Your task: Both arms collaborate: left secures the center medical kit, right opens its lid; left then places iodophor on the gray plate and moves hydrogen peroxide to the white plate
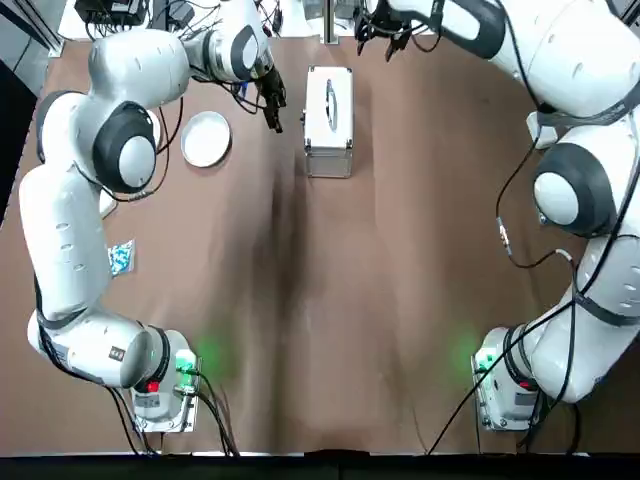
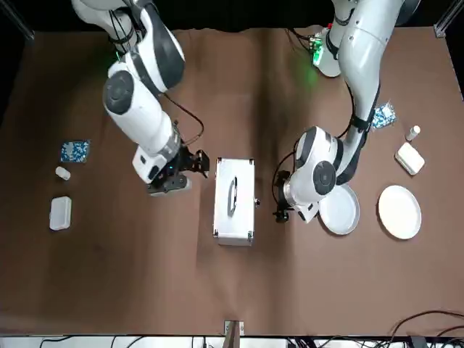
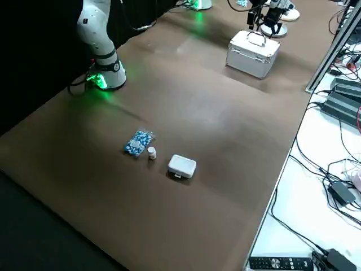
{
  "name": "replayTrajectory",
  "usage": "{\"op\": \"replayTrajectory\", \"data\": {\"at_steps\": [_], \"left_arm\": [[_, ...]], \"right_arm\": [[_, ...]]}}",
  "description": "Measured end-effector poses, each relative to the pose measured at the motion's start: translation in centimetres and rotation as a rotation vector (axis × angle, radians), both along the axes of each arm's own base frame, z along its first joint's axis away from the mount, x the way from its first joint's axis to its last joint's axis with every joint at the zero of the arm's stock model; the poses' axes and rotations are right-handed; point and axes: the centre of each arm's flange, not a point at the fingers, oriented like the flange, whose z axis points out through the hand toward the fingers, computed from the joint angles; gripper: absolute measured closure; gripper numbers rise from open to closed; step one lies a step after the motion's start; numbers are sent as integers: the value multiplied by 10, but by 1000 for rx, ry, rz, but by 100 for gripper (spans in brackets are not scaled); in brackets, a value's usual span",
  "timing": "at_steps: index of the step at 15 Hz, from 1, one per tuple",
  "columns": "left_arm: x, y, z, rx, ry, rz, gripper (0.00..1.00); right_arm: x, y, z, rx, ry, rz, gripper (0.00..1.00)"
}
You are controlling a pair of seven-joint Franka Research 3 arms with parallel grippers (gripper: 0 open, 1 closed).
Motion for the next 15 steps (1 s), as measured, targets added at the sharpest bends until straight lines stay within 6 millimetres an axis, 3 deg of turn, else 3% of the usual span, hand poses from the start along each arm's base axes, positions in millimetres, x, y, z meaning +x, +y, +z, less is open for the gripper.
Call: {"op": "replayTrajectory", "data": {"at_steps": [6,12,15], "left_arm": [[-1,-26,-34,-73,55,88,0],[-11,-53,-39,-87,34,80,1],[-11,-59,-34,-93,24,79,6]], "right_arm": [[-2,55,-47,35,-21,-140,7],[-3,72,-56,43,-20,-172,11],[-6,83,-65,45,-25,-166,14]]}}
